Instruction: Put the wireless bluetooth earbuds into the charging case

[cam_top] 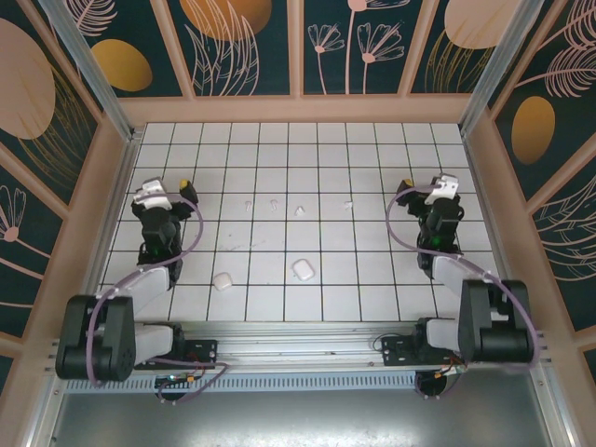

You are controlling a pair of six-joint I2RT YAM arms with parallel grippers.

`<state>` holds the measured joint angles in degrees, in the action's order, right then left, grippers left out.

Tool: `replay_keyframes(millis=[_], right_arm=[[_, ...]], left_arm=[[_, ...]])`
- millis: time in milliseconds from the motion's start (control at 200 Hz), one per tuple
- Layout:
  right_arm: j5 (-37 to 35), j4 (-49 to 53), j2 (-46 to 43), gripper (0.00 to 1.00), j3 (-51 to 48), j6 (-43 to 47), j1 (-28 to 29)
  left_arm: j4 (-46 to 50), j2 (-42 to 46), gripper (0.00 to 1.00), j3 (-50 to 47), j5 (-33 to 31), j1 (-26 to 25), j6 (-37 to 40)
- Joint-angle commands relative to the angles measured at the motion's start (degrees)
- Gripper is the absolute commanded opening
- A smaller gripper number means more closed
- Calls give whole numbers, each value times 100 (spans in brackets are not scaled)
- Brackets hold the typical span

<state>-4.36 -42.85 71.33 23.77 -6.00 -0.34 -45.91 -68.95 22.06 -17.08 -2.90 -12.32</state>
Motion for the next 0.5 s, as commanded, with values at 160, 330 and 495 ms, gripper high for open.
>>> replay_keyframes(millis=[160, 330, 495], right_arm=[[322, 3122, -738, 97, 872, -837, 232], [379, 4075, -765, 93, 1400, -756, 1265], [61, 4150, -401, 93, 1611, -1167, 2517]], left_arm=[[5117, 865, 98, 1410, -571, 35, -2114], [6901, 970, 99, 1907, 657, 35, -2466], [7478, 709, 98, 1587, 1985, -531, -2807]])
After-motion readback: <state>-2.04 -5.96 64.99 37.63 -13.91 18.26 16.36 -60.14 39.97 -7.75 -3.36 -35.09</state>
